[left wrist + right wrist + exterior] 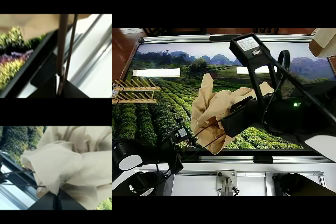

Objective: Fold the shirts.

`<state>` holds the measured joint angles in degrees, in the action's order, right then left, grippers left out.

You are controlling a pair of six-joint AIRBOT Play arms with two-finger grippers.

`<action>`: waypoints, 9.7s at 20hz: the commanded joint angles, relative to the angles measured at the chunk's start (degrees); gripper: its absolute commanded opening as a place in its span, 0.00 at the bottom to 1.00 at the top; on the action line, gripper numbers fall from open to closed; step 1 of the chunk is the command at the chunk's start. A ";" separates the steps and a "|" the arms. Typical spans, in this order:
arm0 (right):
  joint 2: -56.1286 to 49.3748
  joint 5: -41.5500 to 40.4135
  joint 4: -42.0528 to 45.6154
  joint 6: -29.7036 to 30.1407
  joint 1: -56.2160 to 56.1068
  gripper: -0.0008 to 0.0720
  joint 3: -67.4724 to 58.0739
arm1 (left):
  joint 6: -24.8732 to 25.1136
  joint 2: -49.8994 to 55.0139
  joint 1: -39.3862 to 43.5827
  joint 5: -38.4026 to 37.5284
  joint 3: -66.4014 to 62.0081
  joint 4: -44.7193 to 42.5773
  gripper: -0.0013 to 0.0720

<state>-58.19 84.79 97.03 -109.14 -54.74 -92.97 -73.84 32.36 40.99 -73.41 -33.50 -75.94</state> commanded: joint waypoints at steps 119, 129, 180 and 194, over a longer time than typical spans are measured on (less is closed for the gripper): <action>-21.77 17.81 -13.14 90.25 33.51 0.64 -8.09 | -4.50 8.31 7.19 9.73 -7.23 -16.17 0.07; -22.64 18.78 -17.64 91.43 33.51 0.64 -3.10 | -2.10 6.45 7.17 11.04 -7.23 -17.94 0.07; -15.56 10.49 -20.09 67.19 33.55 0.08 -0.87 | -39.21 21.81 0.11 30.16 -7.23 2.64 0.92; -15.56 10.58 -20.00 67.12 33.57 0.08 -0.87 | -33.92 27.91 -0.72 33.73 -7.23 -9.64 0.08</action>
<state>-73.78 95.24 77.06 -41.91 -21.15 -93.80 -108.60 59.99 40.29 -38.15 -40.73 -82.74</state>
